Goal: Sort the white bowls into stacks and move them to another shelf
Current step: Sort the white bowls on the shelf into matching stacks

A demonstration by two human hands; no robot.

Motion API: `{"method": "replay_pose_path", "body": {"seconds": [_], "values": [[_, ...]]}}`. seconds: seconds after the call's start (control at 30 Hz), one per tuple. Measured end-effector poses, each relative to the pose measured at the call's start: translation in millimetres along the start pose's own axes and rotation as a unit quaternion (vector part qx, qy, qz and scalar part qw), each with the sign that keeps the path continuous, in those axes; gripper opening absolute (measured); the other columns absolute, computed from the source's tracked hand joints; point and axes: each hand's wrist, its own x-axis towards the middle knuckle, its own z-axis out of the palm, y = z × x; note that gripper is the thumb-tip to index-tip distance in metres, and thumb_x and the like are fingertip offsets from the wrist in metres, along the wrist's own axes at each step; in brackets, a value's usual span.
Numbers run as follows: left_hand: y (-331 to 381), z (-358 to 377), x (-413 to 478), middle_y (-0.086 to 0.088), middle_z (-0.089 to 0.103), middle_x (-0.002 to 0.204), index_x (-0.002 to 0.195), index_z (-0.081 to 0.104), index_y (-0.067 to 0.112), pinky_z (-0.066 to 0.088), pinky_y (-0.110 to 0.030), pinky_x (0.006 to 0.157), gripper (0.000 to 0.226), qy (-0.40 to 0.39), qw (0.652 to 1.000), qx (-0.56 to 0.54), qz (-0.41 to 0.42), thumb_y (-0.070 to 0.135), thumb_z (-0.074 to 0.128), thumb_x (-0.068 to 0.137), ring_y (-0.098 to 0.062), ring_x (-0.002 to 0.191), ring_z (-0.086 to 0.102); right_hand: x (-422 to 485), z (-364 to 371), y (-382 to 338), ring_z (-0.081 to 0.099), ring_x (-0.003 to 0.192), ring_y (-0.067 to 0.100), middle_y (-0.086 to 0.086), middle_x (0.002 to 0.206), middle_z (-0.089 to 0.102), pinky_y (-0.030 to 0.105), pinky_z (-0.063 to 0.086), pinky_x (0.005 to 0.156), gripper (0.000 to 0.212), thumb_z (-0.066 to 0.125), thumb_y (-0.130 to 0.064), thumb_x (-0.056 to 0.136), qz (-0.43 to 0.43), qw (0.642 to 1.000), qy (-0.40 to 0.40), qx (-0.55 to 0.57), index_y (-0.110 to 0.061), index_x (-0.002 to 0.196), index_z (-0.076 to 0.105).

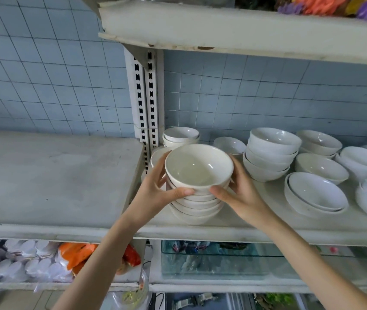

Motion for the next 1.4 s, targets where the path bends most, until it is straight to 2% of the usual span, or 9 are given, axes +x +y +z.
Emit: {"method": "replay_pose_path", "body": {"seconds": [0.13,0.37,0.57,0.73,0.93,1.07,1.23,1.33,1.4], "values": [[-1.8,0.7,-1.8,0.003,0.049,0.139,0.143,0.034,0.023,0.033,-0.049,0.111,0.098,-0.015,1.000,0.009,-0.008,0.050,0.082,0.063,-0.018,0.132,0.044,-1.1,0.4,0.8,0.041,0.129,0.002,-0.021,0.135,0.045,0.017,0.037,0.101,0.083,0.072,-0.059,0.068,0.006,1.000,-0.008,0.008,-0.033,0.136,0.031],[0.6,3.1,-1.9,0.007,0.049,0.137,0.143,0.031,0.025,0.034,-0.048,0.111,0.097,-0.019,0.999,0.024,-0.011,0.055,0.079,0.064,-0.017,0.131,0.044,-1.9,0.6,1.7,0.040,0.129,0.001,-0.028,0.132,0.044,0.015,0.035,0.101,0.076,0.071,-0.054,0.072,0.006,1.000,-0.010,0.021,-0.037,0.134,0.029],[2.8,4.5,-2.7,0.006,0.050,0.138,0.143,0.033,0.022,0.032,-0.049,0.112,0.095,-0.008,1.000,0.022,-0.011,0.054,0.079,0.066,-0.016,0.132,0.043,-4.0,0.2,6.3,0.036,0.130,-0.006,-0.037,0.133,0.037,0.013,0.034,0.101,0.098,0.071,-0.061,0.068,0.021,0.999,-0.007,0.024,-0.029,0.144,0.018],[5.3,5.7,-4.5,0.008,0.051,0.136,0.141,0.034,0.023,0.031,-0.048,0.113,0.093,-0.003,1.000,0.023,-0.011,0.055,0.078,0.066,-0.016,0.132,0.043,-3.5,-1.6,5.4,0.037,0.131,-0.002,-0.028,0.138,0.038,0.018,0.035,0.104,0.098,0.071,-0.060,0.068,0.024,1.000,-0.004,0.018,-0.027,0.145,0.020],[5.6,5.2,-5.0,0.008,0.049,0.138,0.142,0.033,0.026,0.032,-0.049,0.112,0.092,-0.005,1.000,0.019,-0.012,0.053,0.078,0.067,-0.017,0.132,0.043,-3.2,-0.7,4.0,0.038,0.130,-0.001,-0.026,0.137,0.040,0.015,0.036,0.103,0.095,0.072,-0.058,0.068,0.020,0.999,-0.008,0.026,-0.029,0.143,0.021],[4.5,4.4,-5.1,0.014,0.049,0.137,0.140,0.033,0.032,0.034,-0.039,0.112,0.091,-0.007,1.000,0.017,-0.016,0.056,0.078,0.065,-0.011,0.132,0.043,-2.6,-2.9,3.9,0.039,0.131,0.002,-0.020,0.140,0.041,0.016,0.036,0.102,0.091,0.072,-0.057,0.069,0.022,0.999,-0.011,0.032,-0.031,0.142,0.024],[5.0,2.2,-6.6,0.023,0.049,0.135,0.139,0.032,0.036,0.037,-0.021,0.106,0.091,-0.012,1.000,0.007,-0.020,0.059,0.077,0.064,-0.004,0.130,0.043,0.6,-11.7,4.3,0.039,0.131,0.003,-0.024,0.139,0.042,0.021,0.035,0.107,0.085,0.070,-0.060,0.070,0.018,0.999,-0.027,0.018,-0.035,0.139,0.028],[1.4,-3.5,-7.3,0.026,0.047,0.137,0.138,0.031,0.038,0.037,-0.022,0.107,0.093,-0.018,0.999,0.003,-0.028,0.064,0.076,0.061,-0.003,0.132,0.042,5.6,-18.4,6.2,0.037,0.133,0.005,-0.018,0.143,0.040,0.026,0.034,0.109,0.094,0.069,-0.064,0.068,0.021,0.999,-0.034,0.012,-0.029,0.143,0.026],[-1.1,-9.6,-7.4,0.022,0.047,0.140,0.141,0.031,0.030,0.037,-0.023,0.108,0.101,-0.007,0.999,-0.008,-0.036,0.068,0.075,0.059,-0.003,0.133,0.041,10.3,-23.0,6.3,0.037,0.133,0.005,-0.014,0.144,0.040,0.022,0.036,0.107,0.094,0.066,-0.067,0.068,0.023,0.999,-0.031,0.018,-0.025,0.143,0.028]]}}
